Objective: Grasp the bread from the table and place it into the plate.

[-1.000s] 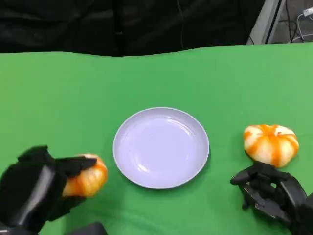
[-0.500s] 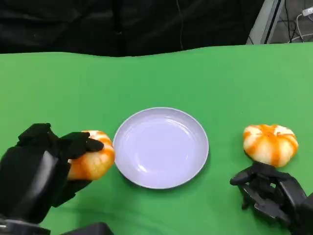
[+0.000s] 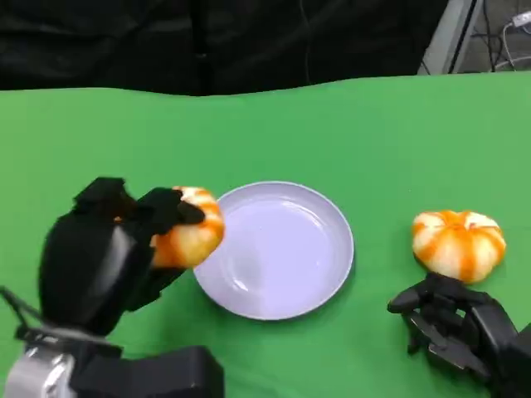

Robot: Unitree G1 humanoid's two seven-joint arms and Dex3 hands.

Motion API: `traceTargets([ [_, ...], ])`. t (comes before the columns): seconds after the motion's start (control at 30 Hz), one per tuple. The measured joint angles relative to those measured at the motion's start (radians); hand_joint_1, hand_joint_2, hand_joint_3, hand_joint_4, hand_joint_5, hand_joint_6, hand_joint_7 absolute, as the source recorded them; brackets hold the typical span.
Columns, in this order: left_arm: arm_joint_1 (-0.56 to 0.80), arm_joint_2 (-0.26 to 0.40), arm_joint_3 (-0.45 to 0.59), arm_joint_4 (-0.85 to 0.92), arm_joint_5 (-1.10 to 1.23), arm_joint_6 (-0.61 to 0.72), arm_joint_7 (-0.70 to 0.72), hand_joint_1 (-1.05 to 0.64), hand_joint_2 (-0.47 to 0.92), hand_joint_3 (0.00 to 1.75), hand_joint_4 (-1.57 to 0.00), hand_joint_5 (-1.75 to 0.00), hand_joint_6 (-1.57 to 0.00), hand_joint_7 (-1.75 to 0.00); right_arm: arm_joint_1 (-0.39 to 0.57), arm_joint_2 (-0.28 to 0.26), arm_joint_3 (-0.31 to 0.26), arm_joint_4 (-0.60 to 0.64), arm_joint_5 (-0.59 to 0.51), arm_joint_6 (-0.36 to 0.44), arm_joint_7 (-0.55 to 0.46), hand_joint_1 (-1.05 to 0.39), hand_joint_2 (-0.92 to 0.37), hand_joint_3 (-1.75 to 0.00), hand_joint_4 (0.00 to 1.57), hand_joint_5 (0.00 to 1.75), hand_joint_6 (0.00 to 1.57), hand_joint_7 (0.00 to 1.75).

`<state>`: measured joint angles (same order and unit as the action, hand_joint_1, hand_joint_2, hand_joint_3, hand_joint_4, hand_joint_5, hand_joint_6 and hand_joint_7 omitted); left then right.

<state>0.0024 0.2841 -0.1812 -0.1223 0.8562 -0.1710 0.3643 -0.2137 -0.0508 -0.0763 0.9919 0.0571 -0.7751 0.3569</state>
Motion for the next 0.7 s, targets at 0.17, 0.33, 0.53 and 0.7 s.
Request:
traceTargets([
  [0.17, -0.048, -0.008, -0.029, 0.061, 0.007, -0.019, 0.030, -0.14, 0.55, 0.85, -0.80, -1.75, -0.80, -1.28, 0.000, 0.000, 0.006, -0.001, -0.001, -0.002, -0.008, -0.27, -0.92, -0.45, 0.65, 1.75, 0.76, 1.03],
  [0.33, -0.072, -0.014, -0.062, 0.102, 0.012, -0.031, 0.044, -0.13, 0.55, 0.84, -0.80, -1.75, -0.80, -1.28, 0.002, 0.000, 0.011, -0.002, -0.005, -0.003, -0.025, -0.27, -0.92, -0.46, 0.66, 1.75, 0.77, 1.03],
  [0.53, -0.122, -0.033, -0.097, 0.162, 0.019, -0.040, 0.062, -0.09, 0.54, 0.78, -0.78, -1.75, -0.75, -1.36, 0.005, 0.001, 0.012, -0.004, -0.005, -0.005, -0.026, -0.27, -0.92, -0.45, 0.65, 1.74, 0.76, 1.03],
  [0.7, -0.190, -0.059, -0.141, 0.290, 0.019, -0.055, 0.085, -0.07, 0.58, 0.67, -0.76, -1.75, -0.75, -1.35, 0.007, 0.002, 0.016, -0.009, -0.007, -0.006, -0.035, -0.26, -0.92, -0.46, 0.66, 1.74, 0.76, 1.03],
])
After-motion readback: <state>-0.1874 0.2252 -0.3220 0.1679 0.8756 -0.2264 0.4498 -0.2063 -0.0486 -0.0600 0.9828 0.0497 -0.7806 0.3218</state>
